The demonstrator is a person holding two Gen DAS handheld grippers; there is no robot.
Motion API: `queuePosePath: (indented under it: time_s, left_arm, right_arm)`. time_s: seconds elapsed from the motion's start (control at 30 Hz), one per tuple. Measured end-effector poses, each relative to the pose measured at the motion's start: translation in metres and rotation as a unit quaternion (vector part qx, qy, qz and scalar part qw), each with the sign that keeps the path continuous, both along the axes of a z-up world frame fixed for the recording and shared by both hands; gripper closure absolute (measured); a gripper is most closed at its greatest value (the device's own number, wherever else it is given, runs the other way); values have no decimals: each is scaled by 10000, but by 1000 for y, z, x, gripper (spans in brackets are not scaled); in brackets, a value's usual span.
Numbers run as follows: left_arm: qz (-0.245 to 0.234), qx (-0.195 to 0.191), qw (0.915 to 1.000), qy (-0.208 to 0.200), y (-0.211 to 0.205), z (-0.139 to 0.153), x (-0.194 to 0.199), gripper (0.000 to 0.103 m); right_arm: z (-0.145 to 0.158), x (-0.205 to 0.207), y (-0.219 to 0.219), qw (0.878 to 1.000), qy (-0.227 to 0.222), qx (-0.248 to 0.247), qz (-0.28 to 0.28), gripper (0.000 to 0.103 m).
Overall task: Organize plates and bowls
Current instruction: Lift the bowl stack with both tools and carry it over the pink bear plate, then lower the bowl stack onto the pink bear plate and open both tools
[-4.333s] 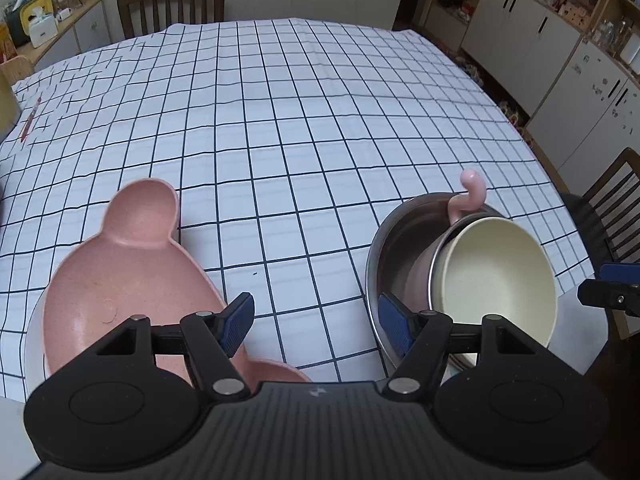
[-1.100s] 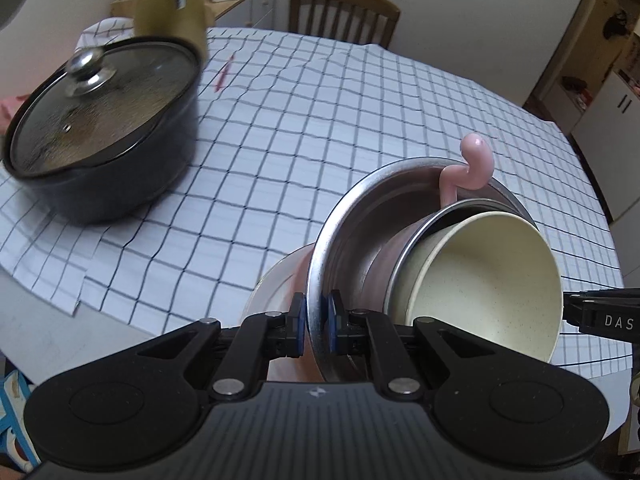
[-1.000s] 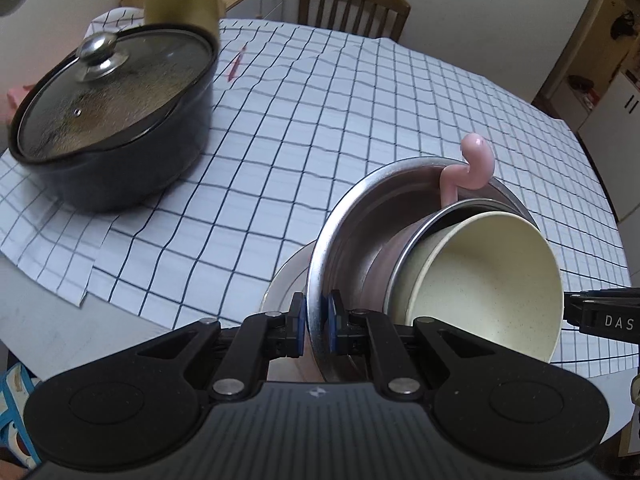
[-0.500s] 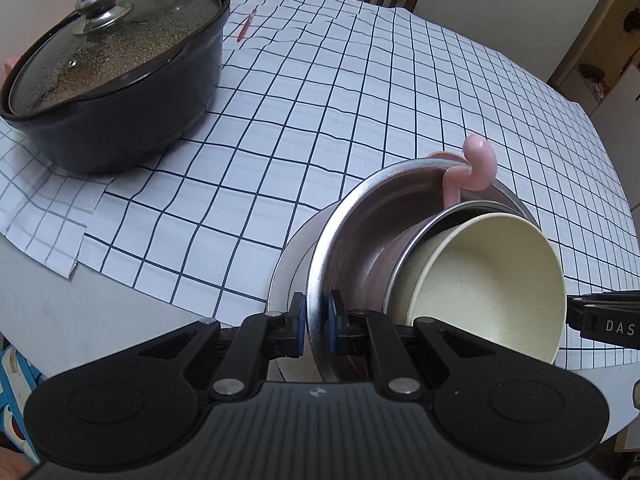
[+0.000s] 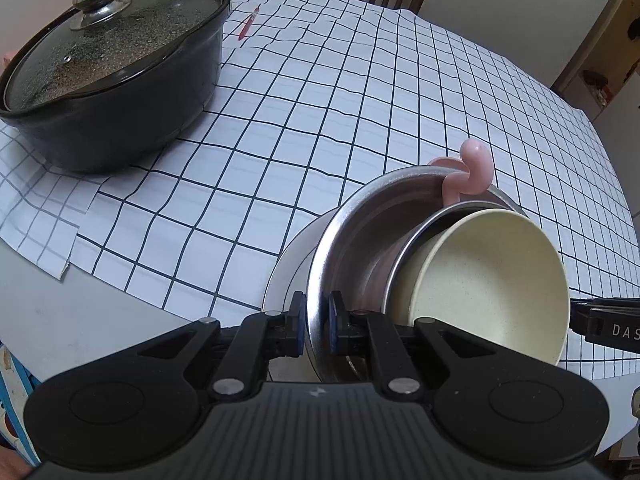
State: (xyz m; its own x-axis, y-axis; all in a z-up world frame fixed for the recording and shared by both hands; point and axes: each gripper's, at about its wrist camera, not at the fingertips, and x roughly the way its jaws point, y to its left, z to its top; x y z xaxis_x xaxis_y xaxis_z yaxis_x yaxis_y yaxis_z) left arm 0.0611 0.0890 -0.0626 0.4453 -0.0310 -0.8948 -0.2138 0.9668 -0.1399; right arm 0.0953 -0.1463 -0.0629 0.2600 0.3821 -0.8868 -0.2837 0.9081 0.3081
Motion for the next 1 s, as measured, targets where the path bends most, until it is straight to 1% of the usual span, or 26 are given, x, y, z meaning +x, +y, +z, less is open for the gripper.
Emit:
queuePosePath:
  time_s: [0.13,0.27,0.33,0.43,0.57,0.7,0.8,0.9,0.97,1.0]
  left_arm:
    - [-9,7,10000,-9,0,0,0,92]
    - [-26,67,10000,-51,-2,0,-2,92]
    - [-22,117,9999,-88,-3,2,-4,92]
    - [0,75,9999,-136,-1,4,-6,92]
    - [-7,126,9997,-226,0,10,-11,92]
    - [9,197,9993,-310,0,16,-18,92]
    - [30,253,9989,-397,0,20,-24,92]
    - [32,288,9984,-484,0,25,-31,92]
    - [6,312,9979,-565,-2,30,-36,92]
    - [-18,350,9975,-613,-3,33,-39,92]
  right_arm:
    - [0,-1,1,10000,-8,13,-15,82]
    - [1,-3,-1,10000,-24,48,-50,78]
    - [3,-4,-3,9999,-71,78,-69,73]
    - [8,-6,-6,9997,-156,129,-116,70]
    - [14,-11,-10,9994,-247,196,-135,66]
    - [20,-18,-12,9989,-394,199,-141,64]
    - [27,-25,-14,9981,-572,157,-188,58]
    - [34,-33,-17,9969,-735,183,-200,57]
    - [40,-40,-18,9957,-881,177,-207,52]
    - [43,-44,-18,9948,-983,165,-218,46]
